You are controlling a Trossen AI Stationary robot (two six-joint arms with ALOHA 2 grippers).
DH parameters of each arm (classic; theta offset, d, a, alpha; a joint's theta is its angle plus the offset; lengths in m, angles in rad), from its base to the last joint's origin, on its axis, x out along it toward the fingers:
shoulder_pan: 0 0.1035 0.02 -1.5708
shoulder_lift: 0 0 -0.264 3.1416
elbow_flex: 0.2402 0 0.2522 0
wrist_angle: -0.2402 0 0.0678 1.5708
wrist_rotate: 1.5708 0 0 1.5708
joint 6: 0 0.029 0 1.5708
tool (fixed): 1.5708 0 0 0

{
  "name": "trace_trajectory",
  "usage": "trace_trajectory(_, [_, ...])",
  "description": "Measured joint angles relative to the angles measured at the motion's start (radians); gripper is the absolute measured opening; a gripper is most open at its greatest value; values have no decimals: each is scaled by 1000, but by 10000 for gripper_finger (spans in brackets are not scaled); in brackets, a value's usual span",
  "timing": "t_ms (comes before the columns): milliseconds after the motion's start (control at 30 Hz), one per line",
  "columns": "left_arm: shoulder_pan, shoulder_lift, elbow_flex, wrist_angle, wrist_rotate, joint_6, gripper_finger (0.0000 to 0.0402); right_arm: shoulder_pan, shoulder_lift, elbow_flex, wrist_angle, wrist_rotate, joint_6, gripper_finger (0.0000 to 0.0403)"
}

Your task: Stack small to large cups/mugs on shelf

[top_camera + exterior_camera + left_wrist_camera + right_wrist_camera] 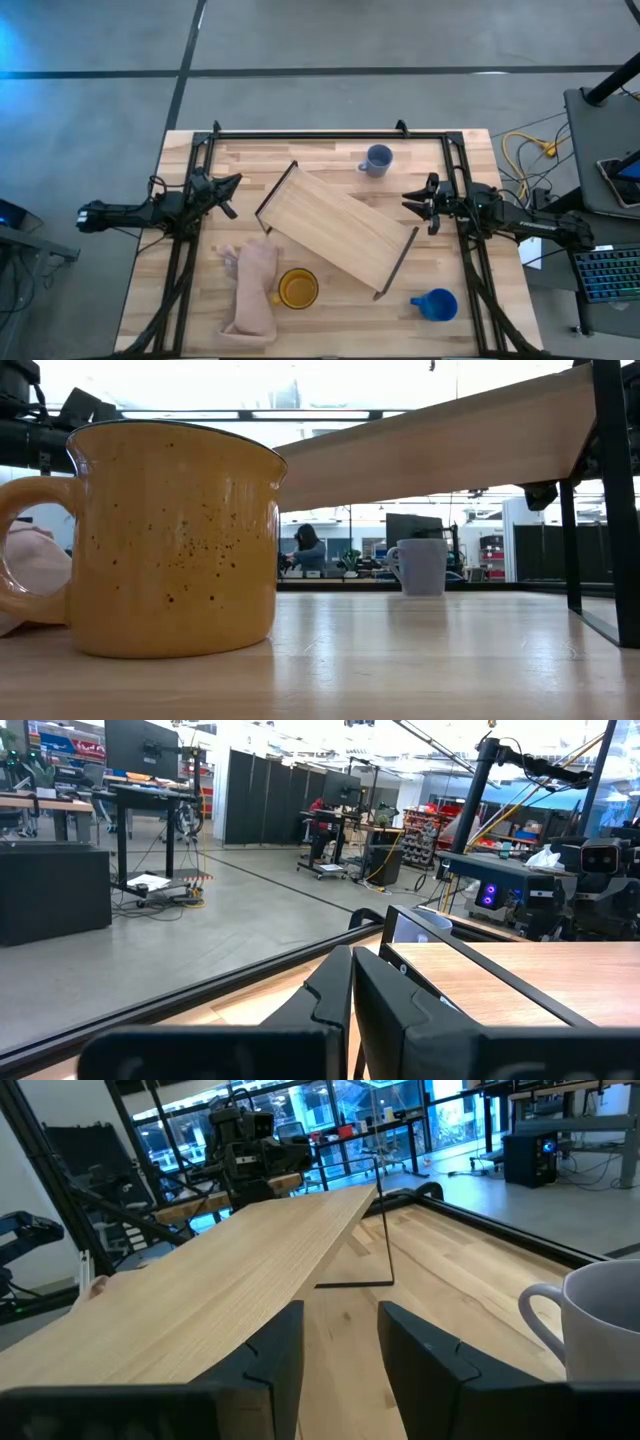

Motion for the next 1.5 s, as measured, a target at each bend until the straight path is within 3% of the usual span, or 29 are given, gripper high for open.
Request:
trace_trajectory(167, [0,0,0,0,0,0,0,0,0,0,17,13,-7,123])
trace_trajectory(467, [0,0,0,0,0,0,0,0,0,0,384,289,140,123])
trace_trajectory(533, [0,0,0,-1,0,0,0,0,-3,0,384,413,250,123])
trace_trajectory(633, [0,0,0,0,0,0,0,-1,-5,0,399,495,604,123])
trace_trajectory(833, [0,0,0,0,0,0,0,0,11,0,419,495,632,123])
trace_trajectory(1100, [0,0,0,9,-7,1,0,-7,24,0,481,392,559,123])
trace_trajectory(1267, [0,0,0,74,-5,-1,0,-14,63,96,694,91,531,123])
trace_trajectory(1333, [0,0,0,89,-7,-1,0,-5,95,205,589,38,501,123])
trace_trajectory(1500, [0,0,0,87,-7,-1,0,35,291,609,-34,-9,400,123])
